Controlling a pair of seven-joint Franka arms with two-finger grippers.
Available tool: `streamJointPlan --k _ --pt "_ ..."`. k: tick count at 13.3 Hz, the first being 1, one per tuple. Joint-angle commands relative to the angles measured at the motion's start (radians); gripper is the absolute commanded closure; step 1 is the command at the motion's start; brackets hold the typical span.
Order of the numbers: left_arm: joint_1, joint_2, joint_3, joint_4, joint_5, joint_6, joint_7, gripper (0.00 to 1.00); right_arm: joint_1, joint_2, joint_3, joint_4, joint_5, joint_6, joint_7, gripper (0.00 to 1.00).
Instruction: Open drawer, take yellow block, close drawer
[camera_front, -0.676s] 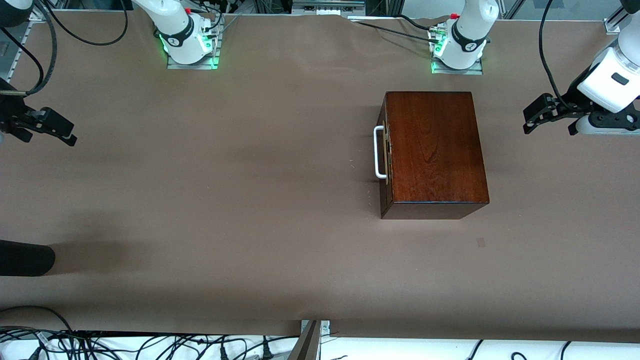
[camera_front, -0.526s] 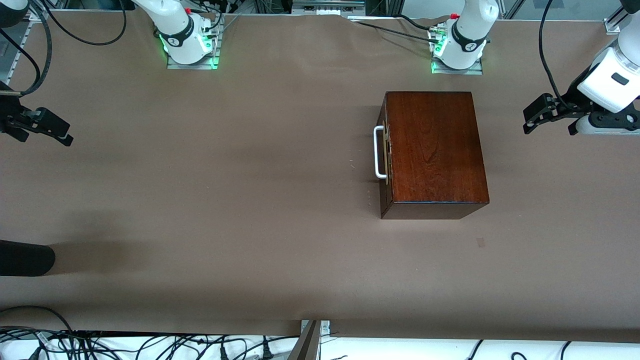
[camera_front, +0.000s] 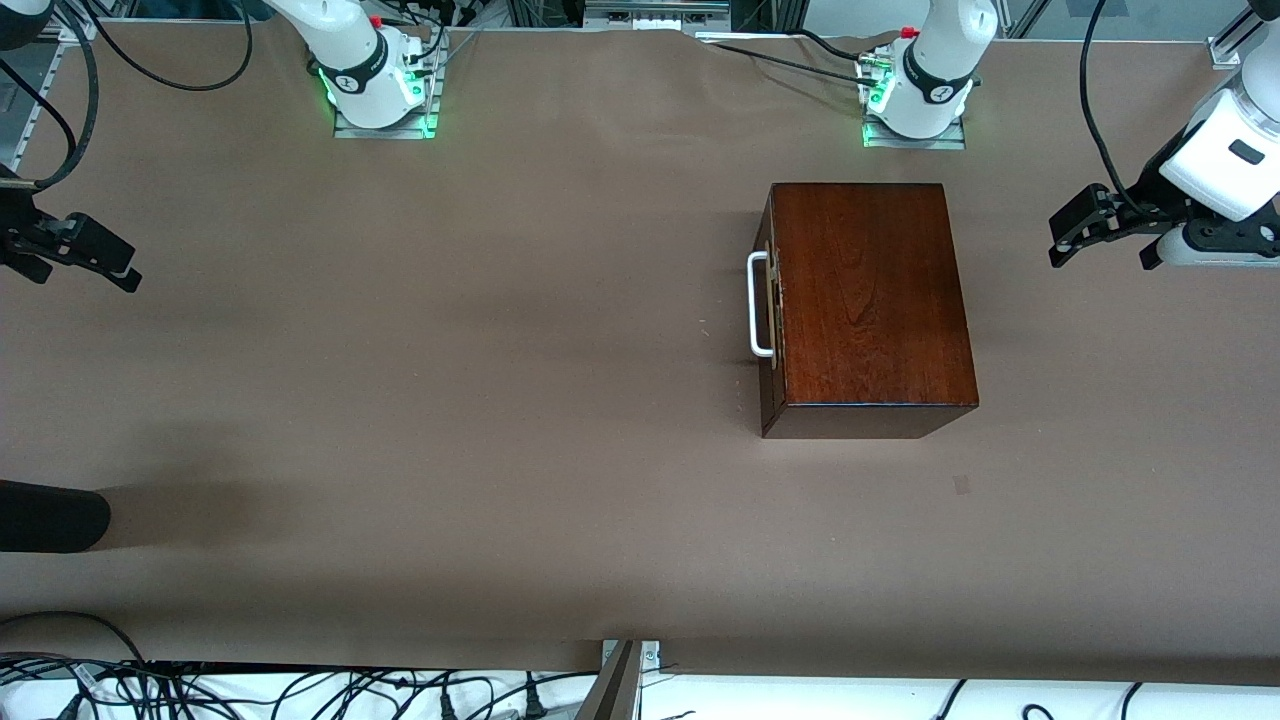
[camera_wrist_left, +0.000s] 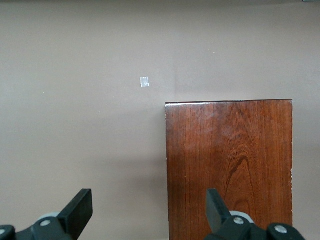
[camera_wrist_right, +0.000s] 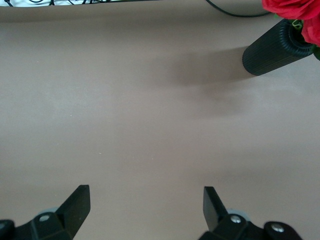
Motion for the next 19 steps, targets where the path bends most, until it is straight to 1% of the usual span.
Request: streamJointPlan --k 1,7,14,19 --pt "0.008 0.001 -0.002 0.026 -0.005 -0.017 0.008 0.00 -0.003 -0.006 0.001 0.010 0.016 -0.015 -0.008 0.00" --pt "0.007 0.009 -0.009 0.029 -0.016 -0.010 0.005 0.00 -0.003 -0.004 -0.001 0.010 0.018 -0.015 -0.009 0.00" --pt "0.002 0.006 -0.021 0.032 -0.002 -0.013 0.005 0.00 -0.004 0.000 -0.001 0.010 0.018 -0.014 -0.009 0.00" --pt "0.005 -0.016 -0.032 0.028 -0.001 -0.019 0.001 0.00 -0.004 0.002 -0.001 0.009 0.018 -0.015 -0.009 0.00"
